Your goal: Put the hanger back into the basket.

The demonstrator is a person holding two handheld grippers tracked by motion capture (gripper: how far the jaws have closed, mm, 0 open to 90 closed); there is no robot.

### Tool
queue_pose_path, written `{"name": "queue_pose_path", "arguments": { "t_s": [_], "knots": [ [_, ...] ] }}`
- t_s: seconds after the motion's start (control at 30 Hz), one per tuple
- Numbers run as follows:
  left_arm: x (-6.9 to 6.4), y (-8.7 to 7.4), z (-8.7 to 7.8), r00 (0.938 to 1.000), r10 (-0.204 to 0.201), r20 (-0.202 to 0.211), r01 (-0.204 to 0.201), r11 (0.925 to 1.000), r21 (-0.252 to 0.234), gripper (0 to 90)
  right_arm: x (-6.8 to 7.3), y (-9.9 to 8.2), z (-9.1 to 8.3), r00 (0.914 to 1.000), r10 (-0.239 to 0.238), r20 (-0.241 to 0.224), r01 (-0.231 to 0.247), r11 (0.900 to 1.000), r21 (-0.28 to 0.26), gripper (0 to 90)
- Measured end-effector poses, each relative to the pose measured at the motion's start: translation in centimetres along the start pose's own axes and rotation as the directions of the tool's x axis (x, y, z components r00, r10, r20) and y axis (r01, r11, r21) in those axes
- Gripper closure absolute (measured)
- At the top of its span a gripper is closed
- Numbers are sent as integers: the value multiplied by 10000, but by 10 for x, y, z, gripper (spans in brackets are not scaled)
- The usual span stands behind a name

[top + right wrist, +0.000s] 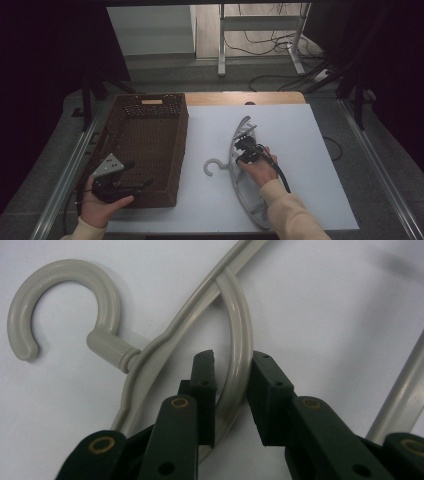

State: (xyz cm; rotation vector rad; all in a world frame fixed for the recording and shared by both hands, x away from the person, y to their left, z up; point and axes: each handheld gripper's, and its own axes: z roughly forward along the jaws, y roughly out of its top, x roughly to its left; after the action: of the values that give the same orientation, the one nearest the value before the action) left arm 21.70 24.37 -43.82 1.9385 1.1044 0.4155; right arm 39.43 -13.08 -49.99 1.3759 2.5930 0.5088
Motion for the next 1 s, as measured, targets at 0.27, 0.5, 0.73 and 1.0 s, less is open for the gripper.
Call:
{"name": "queue_pose_path", "arguments": {
  "t_s": [0.27, 0.5, 0.73, 1.0],
  "knots": [
    [0, 0, 0, 10000, 12, 7, -12, 10000, 3, 153, -2, 2, 0, 9988, 433, -213, -431, 9990, 72, 755],
    [0, 0, 0, 10000, 9, 19, -9, 10000, -9, 153, -7, 2, -2, 9976, 681, -86, -680, 9977, 65, 796],
    [0, 0, 0, 10000, 20, 28, -20, 10000, -8, 153, -11, 2, -5, 9963, 760, -398, -756, 9971, 131, 807],
    [0, 0, 0, 10000, 18, 19, -18, 10000, -18, 153, -17, 3, -18, 9912, 1031, -830, -1061, 9938, -331, 811]
  ]
}}
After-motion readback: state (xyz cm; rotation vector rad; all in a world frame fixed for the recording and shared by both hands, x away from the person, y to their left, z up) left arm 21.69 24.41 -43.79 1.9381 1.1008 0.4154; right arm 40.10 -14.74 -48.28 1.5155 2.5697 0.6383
